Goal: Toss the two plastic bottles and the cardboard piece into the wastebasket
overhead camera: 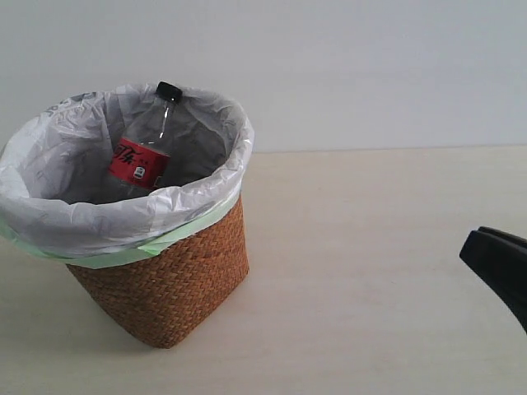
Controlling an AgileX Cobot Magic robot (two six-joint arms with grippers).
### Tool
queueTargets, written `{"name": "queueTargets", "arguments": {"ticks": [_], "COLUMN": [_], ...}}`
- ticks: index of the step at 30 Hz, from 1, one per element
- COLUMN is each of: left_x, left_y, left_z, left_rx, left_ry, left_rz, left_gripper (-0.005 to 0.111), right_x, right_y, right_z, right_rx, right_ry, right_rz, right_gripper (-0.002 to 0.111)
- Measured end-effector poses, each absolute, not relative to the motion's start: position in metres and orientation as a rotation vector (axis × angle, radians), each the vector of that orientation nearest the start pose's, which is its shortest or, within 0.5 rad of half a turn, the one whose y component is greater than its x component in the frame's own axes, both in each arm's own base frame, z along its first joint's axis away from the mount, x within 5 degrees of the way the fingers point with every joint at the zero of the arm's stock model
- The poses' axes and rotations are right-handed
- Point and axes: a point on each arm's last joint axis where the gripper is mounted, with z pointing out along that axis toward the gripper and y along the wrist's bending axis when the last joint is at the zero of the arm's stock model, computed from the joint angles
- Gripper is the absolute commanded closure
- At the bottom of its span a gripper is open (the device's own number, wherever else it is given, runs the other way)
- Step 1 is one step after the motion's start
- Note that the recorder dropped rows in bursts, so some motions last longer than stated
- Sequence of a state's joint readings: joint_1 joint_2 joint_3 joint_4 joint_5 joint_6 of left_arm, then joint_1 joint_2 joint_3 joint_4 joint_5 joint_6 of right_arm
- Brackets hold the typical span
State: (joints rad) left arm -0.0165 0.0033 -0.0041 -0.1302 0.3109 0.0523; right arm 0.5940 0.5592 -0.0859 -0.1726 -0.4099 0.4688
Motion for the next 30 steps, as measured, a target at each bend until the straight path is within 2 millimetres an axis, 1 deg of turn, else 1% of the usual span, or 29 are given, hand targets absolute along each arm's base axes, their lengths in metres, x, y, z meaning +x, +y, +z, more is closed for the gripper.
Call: {"name": "queueTargets", "arguments": {"ticks": [10, 21, 25, 30], "left_x": [0.054, 0.054, 0.054, 0.054], "left_y": [-0.005, -0.005, -0.005, -0.005], "left_z": [0.187, 0.187, 0.187, 0.187], "left_rx": [-0.021, -0.021, -0.021, -0.021], "left_ry": [1.792, 1.792, 1.792, 1.792], "left_rz": [-0.099, -0.099, -0.099, -0.099], "left_gripper": [0.103, 0.103, 0.103, 0.103], "right_x": [0.089, 0.086, 0.083, 0.069], "right_y": [0.068, 0.067, 0.052, 0.030], "right_z": [0.233, 0.233, 0.231, 0.237], "right_rx": [-0.276, -0.334, -0.266, -0.140], "right_ry": [1.585, 1.574, 1.611, 1.536], "right_rz": [0.764, 0.719, 0.622, 0.506], "right_gripper": [0.106, 0.106, 0.106, 0.106]}}
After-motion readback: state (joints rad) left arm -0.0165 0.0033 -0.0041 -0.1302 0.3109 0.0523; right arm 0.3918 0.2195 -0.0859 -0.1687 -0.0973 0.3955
